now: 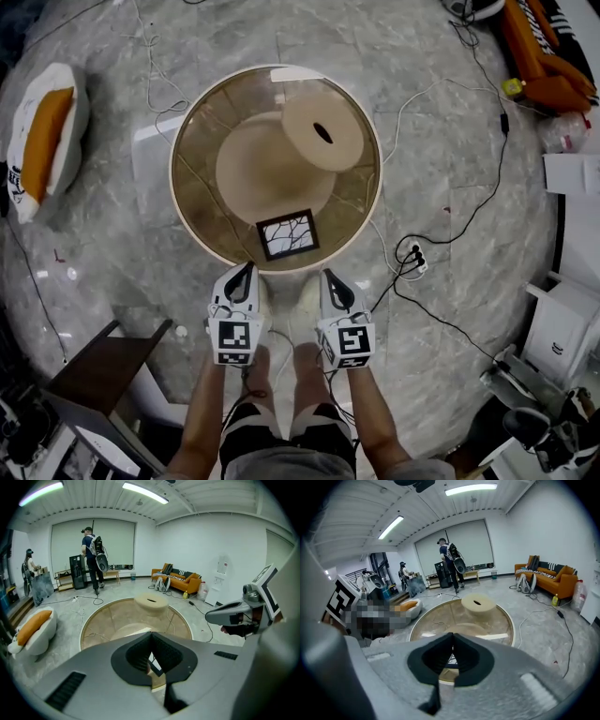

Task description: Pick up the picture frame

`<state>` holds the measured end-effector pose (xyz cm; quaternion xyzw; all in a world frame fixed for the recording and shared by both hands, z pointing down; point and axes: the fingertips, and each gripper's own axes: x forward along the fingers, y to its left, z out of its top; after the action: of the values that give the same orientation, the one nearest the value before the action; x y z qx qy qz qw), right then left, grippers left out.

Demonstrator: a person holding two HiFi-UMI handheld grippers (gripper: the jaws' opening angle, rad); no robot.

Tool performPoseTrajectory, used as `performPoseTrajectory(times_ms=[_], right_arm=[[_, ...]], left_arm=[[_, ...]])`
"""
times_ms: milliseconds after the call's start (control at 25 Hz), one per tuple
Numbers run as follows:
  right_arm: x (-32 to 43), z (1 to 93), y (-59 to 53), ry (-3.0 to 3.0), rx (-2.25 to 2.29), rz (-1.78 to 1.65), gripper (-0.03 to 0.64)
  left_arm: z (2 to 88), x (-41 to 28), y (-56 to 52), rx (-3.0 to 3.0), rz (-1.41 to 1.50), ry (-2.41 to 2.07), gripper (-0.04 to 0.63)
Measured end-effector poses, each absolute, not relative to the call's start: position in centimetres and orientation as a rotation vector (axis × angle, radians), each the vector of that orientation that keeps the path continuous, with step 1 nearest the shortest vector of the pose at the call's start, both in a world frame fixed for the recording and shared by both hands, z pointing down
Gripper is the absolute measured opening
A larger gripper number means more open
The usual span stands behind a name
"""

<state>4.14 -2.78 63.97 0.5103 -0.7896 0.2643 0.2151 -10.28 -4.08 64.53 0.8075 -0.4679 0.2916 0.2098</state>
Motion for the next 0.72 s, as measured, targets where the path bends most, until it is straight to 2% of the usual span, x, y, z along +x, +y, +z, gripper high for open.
performPoseTrajectory(times_ms=[720], right_arm=[[4.3, 75.7, -5.0, -2.164, 1.382, 0.809, -0.001]], left_arm=[[77.6, -9.2, -5.8, 2.17, 0.814, -1.232, 0.018]])
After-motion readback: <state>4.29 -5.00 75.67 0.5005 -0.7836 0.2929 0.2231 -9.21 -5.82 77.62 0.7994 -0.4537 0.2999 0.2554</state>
